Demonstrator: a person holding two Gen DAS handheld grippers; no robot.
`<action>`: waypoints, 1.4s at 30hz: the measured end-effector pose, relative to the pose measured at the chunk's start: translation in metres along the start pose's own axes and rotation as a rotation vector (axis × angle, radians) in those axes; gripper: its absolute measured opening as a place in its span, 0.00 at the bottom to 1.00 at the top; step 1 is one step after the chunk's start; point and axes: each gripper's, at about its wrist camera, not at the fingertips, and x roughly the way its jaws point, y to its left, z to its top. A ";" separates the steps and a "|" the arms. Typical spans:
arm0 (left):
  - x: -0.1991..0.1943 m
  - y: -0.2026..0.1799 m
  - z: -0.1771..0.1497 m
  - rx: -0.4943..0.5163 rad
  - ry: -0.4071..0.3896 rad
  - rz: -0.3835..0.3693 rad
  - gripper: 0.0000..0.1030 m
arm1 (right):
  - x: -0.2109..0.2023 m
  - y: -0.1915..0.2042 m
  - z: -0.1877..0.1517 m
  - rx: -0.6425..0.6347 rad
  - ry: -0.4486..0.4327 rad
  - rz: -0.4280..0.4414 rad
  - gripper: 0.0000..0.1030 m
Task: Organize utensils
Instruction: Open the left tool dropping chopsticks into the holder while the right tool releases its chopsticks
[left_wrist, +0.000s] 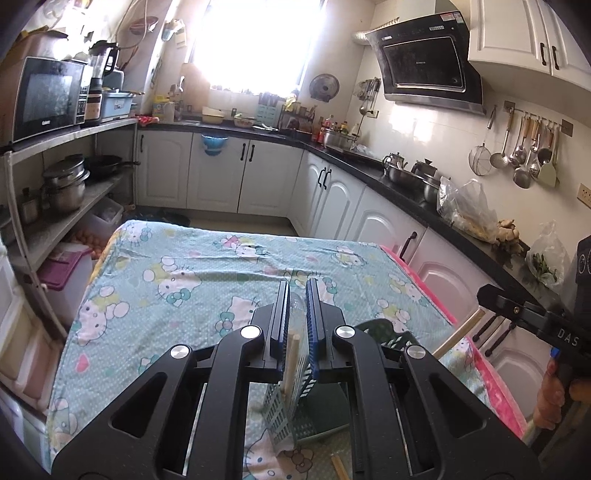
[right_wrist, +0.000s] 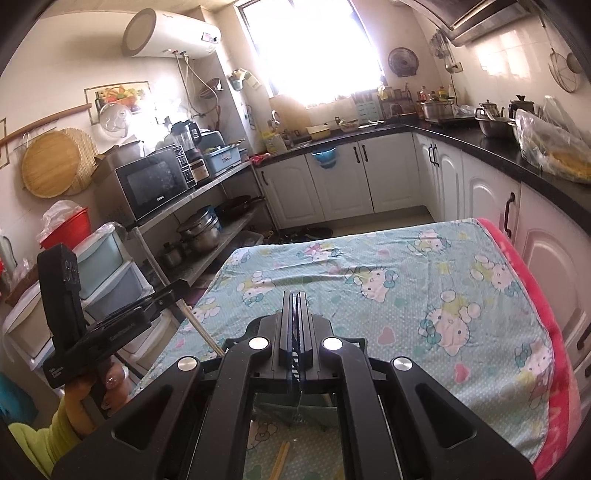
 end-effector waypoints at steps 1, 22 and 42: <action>-0.001 0.001 -0.001 0.001 0.000 0.000 0.05 | 0.000 -0.001 -0.001 0.004 0.000 -0.003 0.03; -0.015 0.025 -0.033 -0.051 0.062 0.018 0.31 | -0.012 -0.019 -0.014 0.031 -0.031 -0.049 0.30; -0.035 0.014 -0.057 -0.060 0.077 0.005 0.77 | -0.043 -0.024 -0.037 -0.003 -0.021 -0.102 0.47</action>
